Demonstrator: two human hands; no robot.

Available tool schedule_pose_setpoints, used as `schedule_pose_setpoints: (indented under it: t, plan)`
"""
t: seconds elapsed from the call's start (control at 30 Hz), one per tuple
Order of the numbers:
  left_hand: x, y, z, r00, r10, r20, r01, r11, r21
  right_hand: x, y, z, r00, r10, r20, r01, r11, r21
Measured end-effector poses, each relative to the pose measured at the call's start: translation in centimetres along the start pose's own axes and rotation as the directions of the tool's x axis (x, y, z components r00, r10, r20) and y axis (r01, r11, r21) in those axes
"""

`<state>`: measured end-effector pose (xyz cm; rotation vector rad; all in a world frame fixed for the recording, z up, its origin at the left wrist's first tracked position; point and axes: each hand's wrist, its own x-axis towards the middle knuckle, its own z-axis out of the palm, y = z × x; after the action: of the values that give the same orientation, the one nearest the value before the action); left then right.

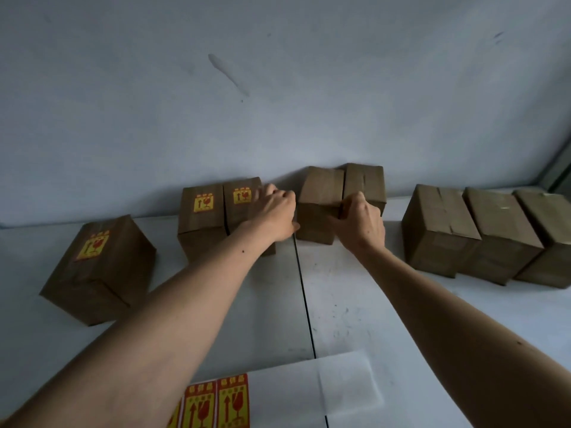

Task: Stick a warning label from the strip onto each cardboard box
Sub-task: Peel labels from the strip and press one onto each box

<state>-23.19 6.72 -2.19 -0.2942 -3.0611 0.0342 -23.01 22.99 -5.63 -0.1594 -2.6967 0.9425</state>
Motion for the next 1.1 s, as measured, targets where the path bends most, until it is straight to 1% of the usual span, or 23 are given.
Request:
schedule_pose_setpoints:
  t: [0.07,0.27,0.33,0.47,0.57,0.73,0.83,0.9,0.97,1.0,1.03,1.1]
  plan:
    - [0.3,0.3,0.4,1.000,-0.006,0.013,0.005,1.000,0.016,0.2,-0.2,0.3,1.000,0.005,-0.002,-0.005,0.999,0.040]
    - [-1.5,0.7,0.8,0.997,-0.038,-0.070,0.037,0.999,-0.013,-1.1,0.3,0.3,0.999,0.027,-0.024,-0.022,0.981,0.194]
    - [-3.1,0.9,0.7,0.993,-0.041,-0.109,0.039,0.999,-0.018,-2.5,0.4,-0.1,0.999,0.024,-0.025,-0.018,0.974,0.225]
    - [-7.3,1.3,0.5,0.980,-0.058,-0.189,0.041,0.995,-0.093,-6.6,0.3,-1.7,1.000,0.017,0.007,-0.018,0.956,0.294]
    - [-11.0,1.6,0.6,0.975,-0.064,-0.212,0.041,0.993,-0.110,-10.1,0.1,-3.0,0.998,0.008,0.056,-0.027,0.940,0.339]
    - [-16.4,2.6,1.0,0.966,-0.076,-0.248,0.054,0.994,-0.093,-14.7,0.2,-4.1,0.999,0.000,0.054,-0.022,0.916,0.400]
    - [-18.5,2.7,1.3,0.965,-0.101,-0.243,0.073,0.989,-0.125,-16.5,0.5,-4.1,0.997,0.004,0.078,-0.035,0.915,0.403]
    - [-19.6,2.5,1.4,0.969,-0.108,-0.223,0.075,0.986,-0.151,-17.5,0.9,-3.9,0.997,0.013,0.083,-0.044,0.919,0.393]
    - [-20.9,2.0,1.6,0.974,-0.162,-0.161,0.131,0.973,-0.188,-18.5,1.4,-3.6,0.998,0.037,0.059,-0.057,0.923,0.380]
    - [-21.5,1.6,1.7,0.974,-0.207,-0.089,0.184,0.959,-0.215,-19.1,1.7,-3.4,0.998,0.050,0.040,-0.061,0.926,0.372]
    - [-22.2,1.1,1.9,0.969,-0.248,0.016,0.244,0.939,-0.243,-19.7,2.0,-3.1,0.998,0.055,0.030,-0.062,0.931,0.359]
    - [-23.7,0.1,2.5,0.926,-0.277,0.257,0.343,0.901,-0.265,-20.9,2.4,-2.4,0.997,0.028,0.072,-0.050,0.947,0.319]
